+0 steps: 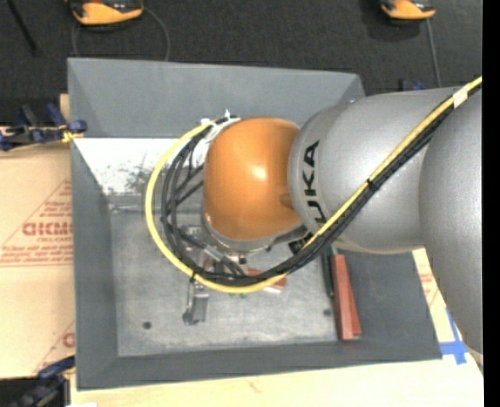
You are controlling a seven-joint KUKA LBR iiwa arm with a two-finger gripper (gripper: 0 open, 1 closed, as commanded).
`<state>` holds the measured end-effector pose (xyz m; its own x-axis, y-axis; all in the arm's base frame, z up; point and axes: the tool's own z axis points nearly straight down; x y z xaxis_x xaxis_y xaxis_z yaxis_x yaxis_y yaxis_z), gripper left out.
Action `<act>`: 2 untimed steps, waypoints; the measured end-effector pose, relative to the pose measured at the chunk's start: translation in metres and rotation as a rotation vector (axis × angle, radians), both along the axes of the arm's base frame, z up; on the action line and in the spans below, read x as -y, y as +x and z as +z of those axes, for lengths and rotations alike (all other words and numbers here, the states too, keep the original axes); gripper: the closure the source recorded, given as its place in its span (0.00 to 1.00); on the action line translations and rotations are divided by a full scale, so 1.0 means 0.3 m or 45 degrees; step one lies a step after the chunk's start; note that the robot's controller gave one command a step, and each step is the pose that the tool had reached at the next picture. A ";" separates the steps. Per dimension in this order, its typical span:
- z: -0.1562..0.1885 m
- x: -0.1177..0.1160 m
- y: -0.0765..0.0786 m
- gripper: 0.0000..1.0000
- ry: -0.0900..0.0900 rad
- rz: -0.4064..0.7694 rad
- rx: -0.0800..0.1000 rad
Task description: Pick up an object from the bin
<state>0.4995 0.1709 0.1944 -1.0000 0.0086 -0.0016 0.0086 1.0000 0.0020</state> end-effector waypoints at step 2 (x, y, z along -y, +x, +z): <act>-0.418 0.341 0.194 0.00 -0.003 -0.300 -0.005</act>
Offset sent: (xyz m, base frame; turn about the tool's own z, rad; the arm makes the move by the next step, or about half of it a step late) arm 0.0291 -0.0714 -0.0314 0.0695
